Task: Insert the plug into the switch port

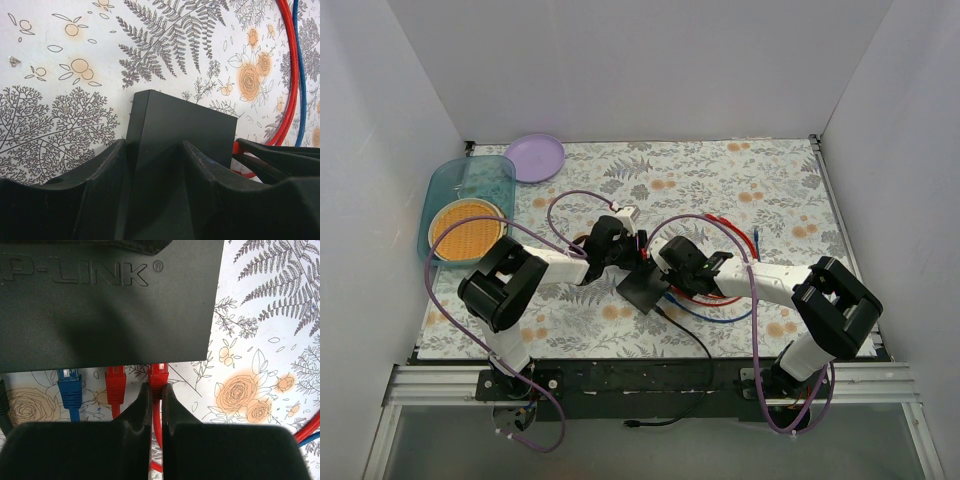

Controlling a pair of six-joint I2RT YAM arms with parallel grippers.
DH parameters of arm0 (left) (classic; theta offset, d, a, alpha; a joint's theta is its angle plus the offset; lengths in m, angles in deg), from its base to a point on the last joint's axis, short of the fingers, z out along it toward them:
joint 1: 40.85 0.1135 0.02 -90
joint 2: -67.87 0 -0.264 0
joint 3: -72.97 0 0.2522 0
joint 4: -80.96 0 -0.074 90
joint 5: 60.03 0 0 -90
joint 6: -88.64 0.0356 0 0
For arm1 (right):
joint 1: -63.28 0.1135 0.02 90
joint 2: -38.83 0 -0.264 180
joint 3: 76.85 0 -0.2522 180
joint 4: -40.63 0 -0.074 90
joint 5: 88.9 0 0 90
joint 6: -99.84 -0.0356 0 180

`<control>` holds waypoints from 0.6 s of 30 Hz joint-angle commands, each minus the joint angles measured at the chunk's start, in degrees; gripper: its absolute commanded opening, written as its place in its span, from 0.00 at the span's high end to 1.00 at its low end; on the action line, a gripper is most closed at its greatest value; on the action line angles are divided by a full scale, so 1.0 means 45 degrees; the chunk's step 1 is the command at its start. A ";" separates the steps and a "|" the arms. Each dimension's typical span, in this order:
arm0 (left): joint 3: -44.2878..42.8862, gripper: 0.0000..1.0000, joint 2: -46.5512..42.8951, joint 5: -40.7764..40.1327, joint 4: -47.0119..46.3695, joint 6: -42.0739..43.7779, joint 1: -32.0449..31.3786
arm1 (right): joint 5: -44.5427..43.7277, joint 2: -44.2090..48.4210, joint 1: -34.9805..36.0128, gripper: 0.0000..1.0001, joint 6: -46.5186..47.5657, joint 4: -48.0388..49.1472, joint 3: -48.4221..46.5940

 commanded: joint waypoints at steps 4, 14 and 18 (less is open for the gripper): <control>-0.0260 0.54 -0.0307 0.3596 0.0051 -0.0985 -0.1814 | 0.1283 0.0248 0.0312 0.99 -0.0249 0.5611 -0.1621; -0.0631 0.44 -0.0483 0.1802 0.1183 -0.0828 -0.1736 | 0.1010 0.0775 0.0292 0.99 -0.0386 0.5182 -0.1056; -0.0632 0.38 -0.0873 0.0747 0.1826 -0.0809 -0.1541 | 0.1010 0.1107 0.0311 0.99 -0.0581 0.4889 -0.0645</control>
